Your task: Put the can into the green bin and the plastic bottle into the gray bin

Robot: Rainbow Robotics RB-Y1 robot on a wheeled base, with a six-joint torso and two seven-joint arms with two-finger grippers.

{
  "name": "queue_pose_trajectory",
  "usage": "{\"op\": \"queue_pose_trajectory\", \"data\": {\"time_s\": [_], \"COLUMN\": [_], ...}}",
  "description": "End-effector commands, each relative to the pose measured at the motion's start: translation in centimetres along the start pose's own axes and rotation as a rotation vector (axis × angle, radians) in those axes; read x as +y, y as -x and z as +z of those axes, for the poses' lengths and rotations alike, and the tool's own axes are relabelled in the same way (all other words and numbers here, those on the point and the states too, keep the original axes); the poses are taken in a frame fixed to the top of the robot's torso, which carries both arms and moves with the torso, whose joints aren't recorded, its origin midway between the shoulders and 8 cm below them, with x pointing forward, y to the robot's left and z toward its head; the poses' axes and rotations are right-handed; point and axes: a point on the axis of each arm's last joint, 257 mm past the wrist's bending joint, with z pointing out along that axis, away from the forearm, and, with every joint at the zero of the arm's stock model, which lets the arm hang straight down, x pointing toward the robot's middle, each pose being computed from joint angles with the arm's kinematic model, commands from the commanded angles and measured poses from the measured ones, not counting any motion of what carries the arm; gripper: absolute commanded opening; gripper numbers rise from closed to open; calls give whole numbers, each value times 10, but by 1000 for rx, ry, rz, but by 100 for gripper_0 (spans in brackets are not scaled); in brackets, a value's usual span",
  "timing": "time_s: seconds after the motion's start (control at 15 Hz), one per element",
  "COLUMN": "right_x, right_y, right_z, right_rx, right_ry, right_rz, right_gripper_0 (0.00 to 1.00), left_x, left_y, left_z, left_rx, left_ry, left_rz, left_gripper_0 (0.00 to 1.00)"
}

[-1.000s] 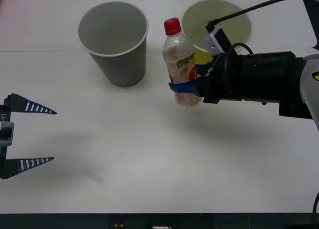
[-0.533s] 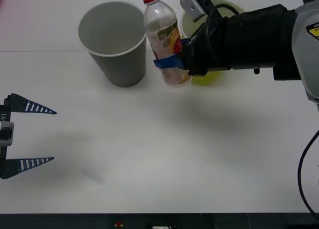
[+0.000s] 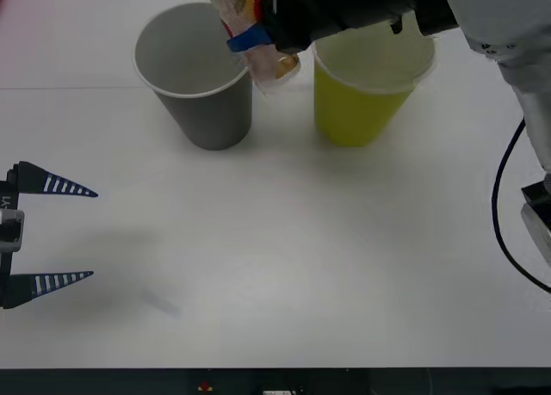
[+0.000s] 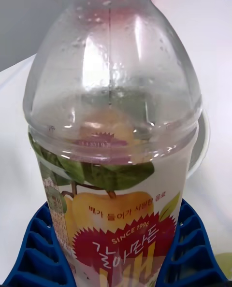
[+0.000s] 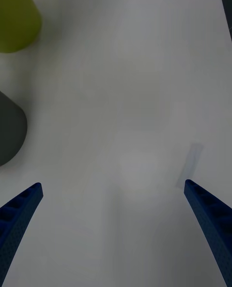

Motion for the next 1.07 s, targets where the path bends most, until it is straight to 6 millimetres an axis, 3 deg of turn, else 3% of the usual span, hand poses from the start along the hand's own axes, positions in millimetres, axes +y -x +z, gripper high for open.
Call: {"op": "queue_pose_trajectory", "data": {"time_s": [0.07,0.4,0.8,1.07], "right_x": [-8,-17,-15,-12], "right_y": [17,38,47,45], "right_z": [18,48,82,87], "right_rx": [43,119,107,116], "right_ry": [-8,-15,-46,-49], "right_rz": [15,11,-4,-17], "right_gripper_0": [0,0,0,2], "left_x": [0,0,0,0], "left_y": [0,0,0,0], "left_z": [0,0,0,0], "left_rx": [0,0,0,0], "left_ry": [0,0,0,0], "left_rz": [0,0,0,0], "left_gripper_0": [100,100,100,100]}}
